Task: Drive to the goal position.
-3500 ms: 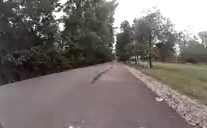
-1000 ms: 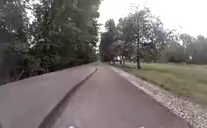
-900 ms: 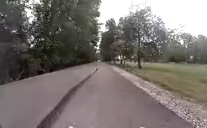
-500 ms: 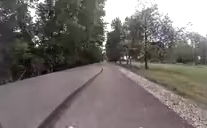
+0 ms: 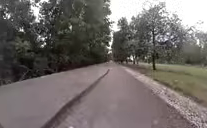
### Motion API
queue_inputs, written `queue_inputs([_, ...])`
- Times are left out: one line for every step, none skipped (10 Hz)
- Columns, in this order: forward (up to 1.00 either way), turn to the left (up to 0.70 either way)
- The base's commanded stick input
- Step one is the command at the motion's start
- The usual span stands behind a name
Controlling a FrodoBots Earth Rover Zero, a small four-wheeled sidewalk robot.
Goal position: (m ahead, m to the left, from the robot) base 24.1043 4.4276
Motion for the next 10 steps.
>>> queue_inputs([1.00,-0.11])
queue_inputs([1.00,-0.11])
queue_inputs([1.00,-0.11])
queue_inputs([1.00,-0.11])
queue_inputs([1.00,-0.11])
queue_inputs([1.00,-0.11])
queue_inputs([1.00,-0.11])
queue_inputs([1.00,-0.07])
queue_inputs([1.00,-0.03])
queue_inputs([1.00,-0.03])
